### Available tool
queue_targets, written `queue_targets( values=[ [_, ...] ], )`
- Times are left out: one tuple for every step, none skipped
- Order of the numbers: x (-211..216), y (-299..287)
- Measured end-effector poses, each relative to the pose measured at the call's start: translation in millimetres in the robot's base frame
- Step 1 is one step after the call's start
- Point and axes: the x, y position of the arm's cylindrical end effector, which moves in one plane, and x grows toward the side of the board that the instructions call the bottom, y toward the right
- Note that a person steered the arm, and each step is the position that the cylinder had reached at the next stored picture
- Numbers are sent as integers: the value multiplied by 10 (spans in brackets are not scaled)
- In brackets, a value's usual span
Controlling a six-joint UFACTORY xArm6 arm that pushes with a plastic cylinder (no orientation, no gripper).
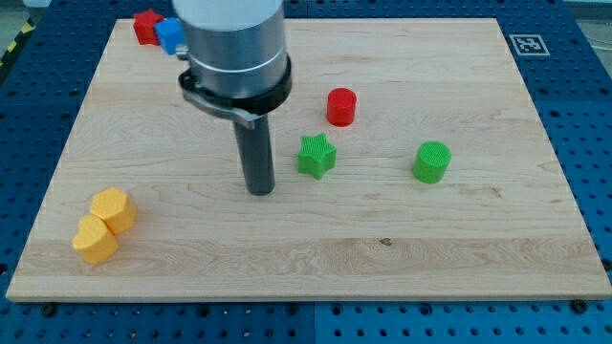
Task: Keep the green star diagonally in between the green circle and red circle
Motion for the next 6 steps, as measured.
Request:
queue_targets(
  values=[
    [-235,40],
    [-277,401],
    [-278,669],
    [-271,681],
    [-7,673],
    [-124,823]
  ],
)
